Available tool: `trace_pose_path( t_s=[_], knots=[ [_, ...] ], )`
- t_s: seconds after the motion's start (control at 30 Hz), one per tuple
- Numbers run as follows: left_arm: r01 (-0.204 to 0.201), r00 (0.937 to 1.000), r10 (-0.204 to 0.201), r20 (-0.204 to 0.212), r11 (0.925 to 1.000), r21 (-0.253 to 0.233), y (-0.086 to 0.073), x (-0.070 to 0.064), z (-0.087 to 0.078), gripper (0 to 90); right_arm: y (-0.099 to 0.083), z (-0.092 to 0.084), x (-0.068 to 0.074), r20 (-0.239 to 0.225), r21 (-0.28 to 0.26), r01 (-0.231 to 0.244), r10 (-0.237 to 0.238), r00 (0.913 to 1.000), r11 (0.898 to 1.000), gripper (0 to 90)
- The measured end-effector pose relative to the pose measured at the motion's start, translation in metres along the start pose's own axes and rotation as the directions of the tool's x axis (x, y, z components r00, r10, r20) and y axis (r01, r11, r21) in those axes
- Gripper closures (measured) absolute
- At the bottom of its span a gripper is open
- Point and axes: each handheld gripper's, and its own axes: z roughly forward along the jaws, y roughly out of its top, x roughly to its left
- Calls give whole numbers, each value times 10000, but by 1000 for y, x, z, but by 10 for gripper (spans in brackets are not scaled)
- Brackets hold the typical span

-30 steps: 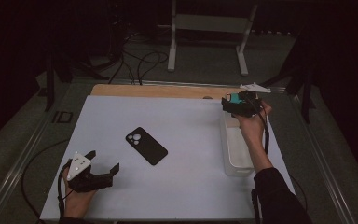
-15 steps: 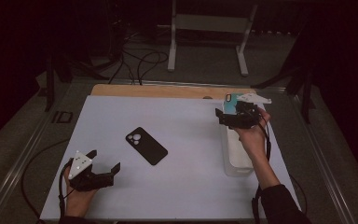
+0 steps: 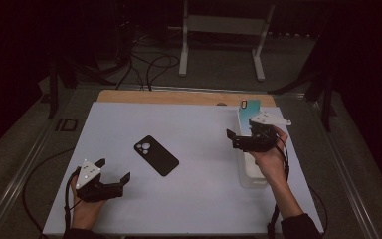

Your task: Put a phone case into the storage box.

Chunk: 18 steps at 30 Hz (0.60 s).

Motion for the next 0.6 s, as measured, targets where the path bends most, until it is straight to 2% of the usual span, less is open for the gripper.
trace_pose_path(
  t_s=[0.13, 0.17, 0.23, 0.4, 0.6],
  knots=[
    [-33, 10000, 33, -25, 10000, 47, 0, 0, 0, 4, -7, -5, 4, 3, -109, 41, -41, 10000, 9999, 96],
    [-2, 10000, 1, -35, 10000, -6, 0, 0, -1, 4, -14, -11, 7, -137, -253, -91, 88, 9999, 9996, 97],
    [28, 10000, -28, -61, 10000, -24, -1, 0, -2, 4, -17, -13, 8, -182, -323, -148, 142, 9997, 9994, 97],
    [-4, 10000, 4, -78, 10000, -11, -1, 0, -3, 4, -32, -25, 19, -355, -688, 29, -53, 9994, 9976, 97],
    [-24, 10000, 24, -52, 10000, -34, 0, -1, -2, 4, -48, -36, 26, -499, -967, 216, -265, 9984, 9951, 98]
  ],
)
